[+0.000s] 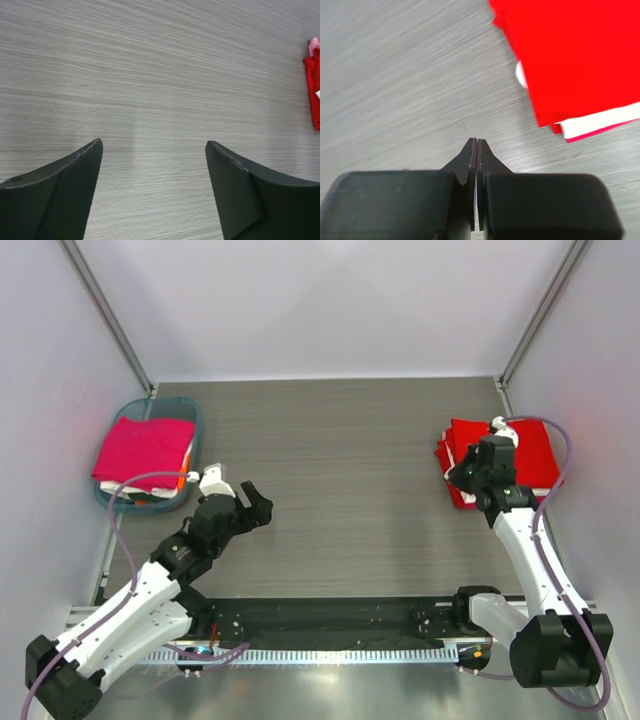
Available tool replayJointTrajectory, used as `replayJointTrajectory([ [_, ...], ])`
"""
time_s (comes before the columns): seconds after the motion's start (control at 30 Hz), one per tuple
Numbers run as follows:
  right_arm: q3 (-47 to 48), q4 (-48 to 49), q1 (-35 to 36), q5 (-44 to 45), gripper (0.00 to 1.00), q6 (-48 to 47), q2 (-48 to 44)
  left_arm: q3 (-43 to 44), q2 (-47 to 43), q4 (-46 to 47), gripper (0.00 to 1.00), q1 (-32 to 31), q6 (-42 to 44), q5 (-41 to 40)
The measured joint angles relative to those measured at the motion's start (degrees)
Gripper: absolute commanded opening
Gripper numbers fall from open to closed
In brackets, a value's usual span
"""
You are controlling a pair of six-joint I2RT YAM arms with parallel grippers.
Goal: Fold and stack the t-shirts
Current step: Reset both grippers
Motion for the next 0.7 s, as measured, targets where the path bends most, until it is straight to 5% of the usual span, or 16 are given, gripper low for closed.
replayJointTrajectory([
  [0.03,-0.94,0.44,1.64,0.11,0.01,-0.13,-0.33,-0.46,-1.03,-0.44,0.99,0.04,0.24,-0.31],
  [0.13,-5.05,3.17,6.34,1.03,0.10,-0.55,-1.31,-2.03,-4.04,-1.79,1.00,0.15,1.81,-0.79],
  [0.23,-10.29,7.30,12.20,3.52,0.33,-1.31,-1.90,-3.91,-7.21,-2.56,1.00,0.15,3.74,-1.53],
  [0.27,-11.98,9.05,13.86,4.44,0.53,-1.77,-1.99,-4.39,-8.17,-2.73,1.00,0.15,4.50,-1.90],
  [0.33,-15.37,11.82,16.59,5.95,0.77,-2.16,-2.03,-5.35,-9.84,-2.67,1.00,0.15,5.70,-2.43],
  [0.37,-17.03,13.38,17.46,5.99,0.99,-2.21,-2.12,-5.84,-10.38,-2.40,1.00,0.15,6.19,-2.49],
  [0.7,-29.29,28.30,17.86,3.58,1.00,-2.36,-3.63,-12.22,-14.14,2.05,1.00,0.15,10.49,-3.13],
])
